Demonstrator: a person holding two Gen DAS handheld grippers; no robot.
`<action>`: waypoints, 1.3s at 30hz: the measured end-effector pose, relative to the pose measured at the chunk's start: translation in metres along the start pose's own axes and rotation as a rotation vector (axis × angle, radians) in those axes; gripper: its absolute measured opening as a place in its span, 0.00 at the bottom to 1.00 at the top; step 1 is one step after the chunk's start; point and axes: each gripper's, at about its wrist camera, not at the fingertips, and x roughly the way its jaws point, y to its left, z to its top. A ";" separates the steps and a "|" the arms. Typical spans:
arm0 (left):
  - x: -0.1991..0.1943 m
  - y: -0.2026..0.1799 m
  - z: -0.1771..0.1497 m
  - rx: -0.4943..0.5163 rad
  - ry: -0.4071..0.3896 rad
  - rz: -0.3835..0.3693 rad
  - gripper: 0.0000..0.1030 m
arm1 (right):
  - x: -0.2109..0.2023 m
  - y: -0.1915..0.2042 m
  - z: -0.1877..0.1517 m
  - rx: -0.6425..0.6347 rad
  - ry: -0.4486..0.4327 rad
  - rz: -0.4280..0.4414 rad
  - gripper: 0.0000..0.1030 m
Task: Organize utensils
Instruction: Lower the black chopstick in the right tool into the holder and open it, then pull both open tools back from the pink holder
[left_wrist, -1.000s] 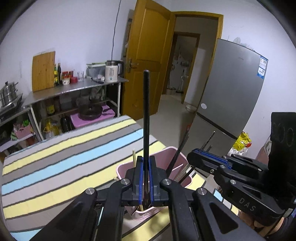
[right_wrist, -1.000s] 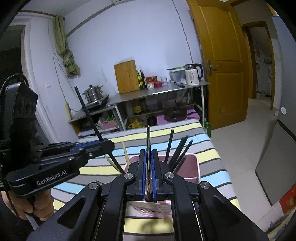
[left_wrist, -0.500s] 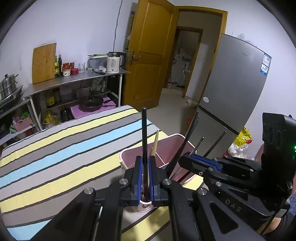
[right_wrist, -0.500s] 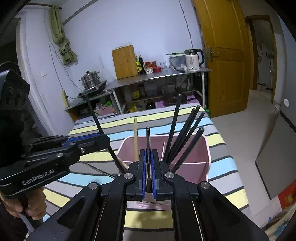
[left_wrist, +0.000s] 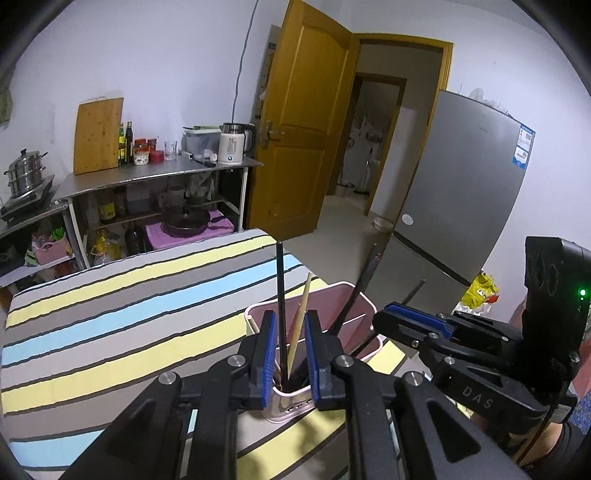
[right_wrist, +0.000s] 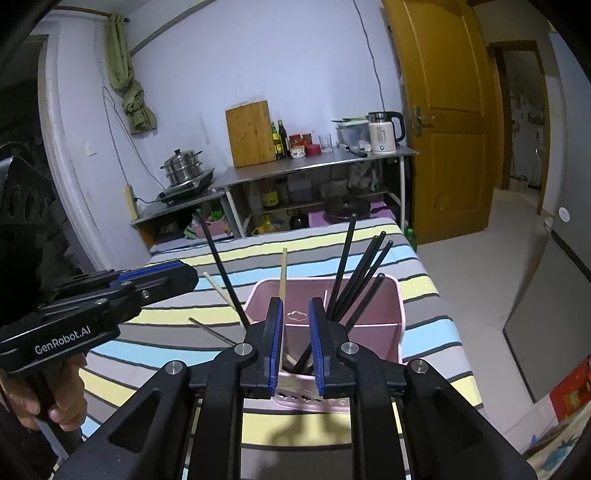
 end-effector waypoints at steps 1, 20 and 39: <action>-0.004 -0.001 -0.001 0.001 -0.007 0.003 0.14 | -0.004 0.000 0.000 0.000 -0.005 -0.001 0.14; -0.041 -0.024 -0.060 0.007 -0.064 0.049 0.26 | -0.044 0.012 -0.034 -0.011 -0.031 0.001 0.15; -0.031 -0.033 -0.132 0.030 -0.074 0.106 0.30 | -0.047 0.019 -0.087 -0.019 -0.013 -0.007 0.16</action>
